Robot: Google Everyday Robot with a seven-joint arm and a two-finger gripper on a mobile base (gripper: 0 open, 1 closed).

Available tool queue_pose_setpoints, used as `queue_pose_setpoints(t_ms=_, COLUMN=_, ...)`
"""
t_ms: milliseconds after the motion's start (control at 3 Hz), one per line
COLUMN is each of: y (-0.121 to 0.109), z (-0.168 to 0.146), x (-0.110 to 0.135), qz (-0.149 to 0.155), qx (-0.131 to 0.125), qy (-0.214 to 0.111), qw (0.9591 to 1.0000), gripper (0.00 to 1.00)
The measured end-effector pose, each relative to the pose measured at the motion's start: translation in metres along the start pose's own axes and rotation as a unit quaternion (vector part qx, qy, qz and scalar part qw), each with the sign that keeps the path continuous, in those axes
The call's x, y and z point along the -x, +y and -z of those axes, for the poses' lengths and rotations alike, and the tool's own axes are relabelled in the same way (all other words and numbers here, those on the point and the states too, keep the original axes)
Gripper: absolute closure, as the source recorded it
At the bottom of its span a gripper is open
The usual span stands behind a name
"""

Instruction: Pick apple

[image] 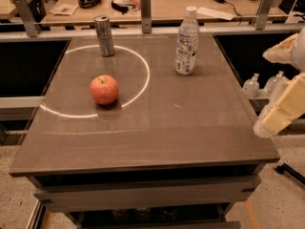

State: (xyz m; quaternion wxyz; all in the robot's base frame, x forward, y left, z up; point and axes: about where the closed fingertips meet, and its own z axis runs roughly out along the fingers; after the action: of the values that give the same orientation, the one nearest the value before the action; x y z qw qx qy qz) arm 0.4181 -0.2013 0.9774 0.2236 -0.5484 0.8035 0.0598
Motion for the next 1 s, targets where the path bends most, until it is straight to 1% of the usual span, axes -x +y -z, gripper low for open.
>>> queue_pose_setpoints(t_ms=333, y=0.025, z=-0.011, x=0.023, qz=-0.048, qx=0.022, qy=-0.073, qw=0.996, gripper=0.0)
queue_pose_setpoints(t_ms=667, y=0.046, z=-0.03, x=0.043, qz=-0.089, qx=0.034, qy=-0.126, qw=0.9874, gripper=0.0)
queue_pose_setpoints(t_ms=1000, y=0.054, z=-0.062, x=0.068, qz=-0.093, qx=0.011, qy=-0.167, qw=0.9815, gripper=0.0)
